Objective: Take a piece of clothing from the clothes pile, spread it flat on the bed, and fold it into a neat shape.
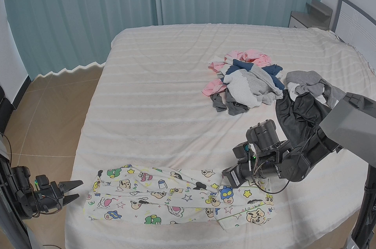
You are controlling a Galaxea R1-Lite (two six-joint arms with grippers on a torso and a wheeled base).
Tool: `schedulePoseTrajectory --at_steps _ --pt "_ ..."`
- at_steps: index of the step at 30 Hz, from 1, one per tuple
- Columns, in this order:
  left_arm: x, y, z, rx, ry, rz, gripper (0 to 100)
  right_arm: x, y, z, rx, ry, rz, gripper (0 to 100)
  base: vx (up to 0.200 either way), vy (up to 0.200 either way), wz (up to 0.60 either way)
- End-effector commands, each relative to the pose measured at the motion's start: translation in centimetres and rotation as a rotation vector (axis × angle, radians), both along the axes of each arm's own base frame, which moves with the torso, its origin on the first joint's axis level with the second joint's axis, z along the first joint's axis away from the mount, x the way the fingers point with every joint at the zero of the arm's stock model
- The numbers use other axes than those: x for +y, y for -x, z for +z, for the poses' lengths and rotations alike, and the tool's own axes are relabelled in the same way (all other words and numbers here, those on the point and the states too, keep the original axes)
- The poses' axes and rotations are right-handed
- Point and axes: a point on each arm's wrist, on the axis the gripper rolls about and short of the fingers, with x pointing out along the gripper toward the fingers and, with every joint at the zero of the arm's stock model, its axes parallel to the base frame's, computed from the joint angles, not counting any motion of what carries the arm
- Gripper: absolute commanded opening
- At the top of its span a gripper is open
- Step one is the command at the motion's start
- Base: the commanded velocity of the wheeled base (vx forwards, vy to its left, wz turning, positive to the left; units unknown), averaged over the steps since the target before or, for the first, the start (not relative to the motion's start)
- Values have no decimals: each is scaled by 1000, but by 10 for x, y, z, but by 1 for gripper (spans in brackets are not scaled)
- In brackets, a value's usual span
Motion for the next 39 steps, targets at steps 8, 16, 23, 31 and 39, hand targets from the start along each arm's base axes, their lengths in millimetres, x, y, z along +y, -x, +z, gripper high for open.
schedulePoseTrajectory --at_steps 8,16,23,31,39 --pt "-2 3 -1 13 9 1 100 14 -7 -5 -98 -79 41 0 0 0 0" --pt "-2 3 -1 11 8 -1 100 22 -10 -17 -113 -83 48 0 0 0 0" --pt "-2 3 -1 11 8 -1 100 17 -12 -17 -122 -71 21 100 0 0 0" --pt "-2 3 -1 14 8 0 100 8 -10 26 -230 -135 -40 100 0 0 0" --pt "-2 3 -1 11 4 -2 100 9 38 55 -143 -269 -67 100 0 0 0"
